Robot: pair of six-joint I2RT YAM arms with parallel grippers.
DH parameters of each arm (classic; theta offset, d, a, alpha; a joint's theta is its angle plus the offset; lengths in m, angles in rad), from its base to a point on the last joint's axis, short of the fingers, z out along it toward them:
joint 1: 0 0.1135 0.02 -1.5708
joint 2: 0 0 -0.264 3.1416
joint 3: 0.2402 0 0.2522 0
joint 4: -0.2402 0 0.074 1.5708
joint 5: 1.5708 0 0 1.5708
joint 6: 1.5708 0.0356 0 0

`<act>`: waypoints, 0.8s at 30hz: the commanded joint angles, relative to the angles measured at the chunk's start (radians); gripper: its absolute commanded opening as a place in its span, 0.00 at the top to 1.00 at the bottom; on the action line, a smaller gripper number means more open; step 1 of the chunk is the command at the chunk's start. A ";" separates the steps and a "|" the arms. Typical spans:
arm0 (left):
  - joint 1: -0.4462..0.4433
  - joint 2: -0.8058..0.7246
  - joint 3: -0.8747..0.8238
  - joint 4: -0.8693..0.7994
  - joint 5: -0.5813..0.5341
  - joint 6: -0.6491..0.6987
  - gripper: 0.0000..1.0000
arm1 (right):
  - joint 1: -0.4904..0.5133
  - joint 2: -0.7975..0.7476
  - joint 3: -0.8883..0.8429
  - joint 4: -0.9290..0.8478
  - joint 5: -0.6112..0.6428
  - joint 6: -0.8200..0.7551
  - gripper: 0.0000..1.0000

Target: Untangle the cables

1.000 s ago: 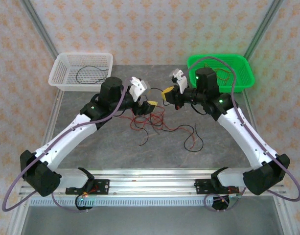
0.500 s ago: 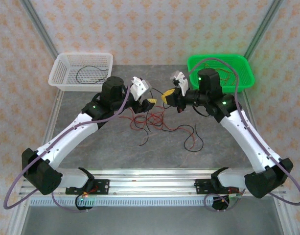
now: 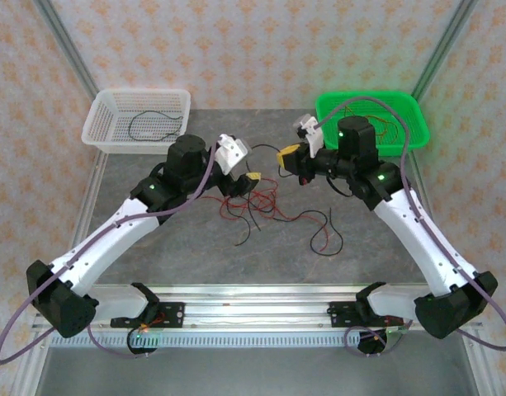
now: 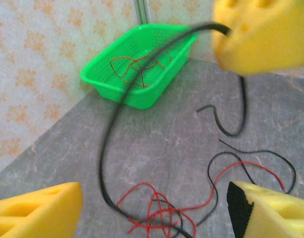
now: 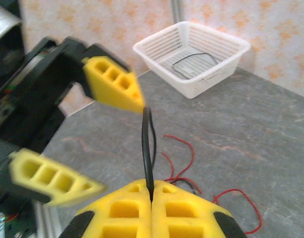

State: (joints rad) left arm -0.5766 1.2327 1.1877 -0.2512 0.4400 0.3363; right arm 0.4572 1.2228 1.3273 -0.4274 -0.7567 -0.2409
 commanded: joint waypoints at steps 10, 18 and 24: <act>-0.022 -0.100 -0.075 -0.040 -0.130 -0.063 0.08 | 0.038 0.047 -0.014 0.060 0.098 0.054 1.00; -0.022 -0.103 -0.089 0.062 -0.218 0.002 0.01 | 0.111 0.060 -0.030 -0.023 0.074 -0.029 1.00; -0.022 -0.036 -0.075 0.069 -0.130 0.042 0.02 | 0.122 0.047 -0.024 -0.026 -0.015 -0.060 1.00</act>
State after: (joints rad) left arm -0.5941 1.1656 1.1133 -0.2131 0.2661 0.3397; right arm 0.5755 1.2877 1.2976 -0.4477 -0.7147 -0.2646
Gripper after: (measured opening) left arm 0.988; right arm 0.046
